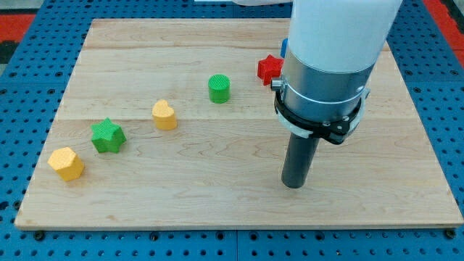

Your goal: Put the red star into the green circle to the right

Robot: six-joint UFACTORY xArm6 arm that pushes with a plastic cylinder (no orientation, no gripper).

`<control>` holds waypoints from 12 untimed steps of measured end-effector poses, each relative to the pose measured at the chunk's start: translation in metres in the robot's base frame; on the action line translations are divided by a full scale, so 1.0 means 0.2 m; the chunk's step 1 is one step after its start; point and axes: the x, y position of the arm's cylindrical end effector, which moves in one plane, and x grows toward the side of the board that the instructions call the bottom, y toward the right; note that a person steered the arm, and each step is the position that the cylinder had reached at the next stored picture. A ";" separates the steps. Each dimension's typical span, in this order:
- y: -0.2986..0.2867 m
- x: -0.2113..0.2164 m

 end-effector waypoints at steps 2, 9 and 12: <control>-0.03 0.00; -0.05 -0.32; -0.01 -0.62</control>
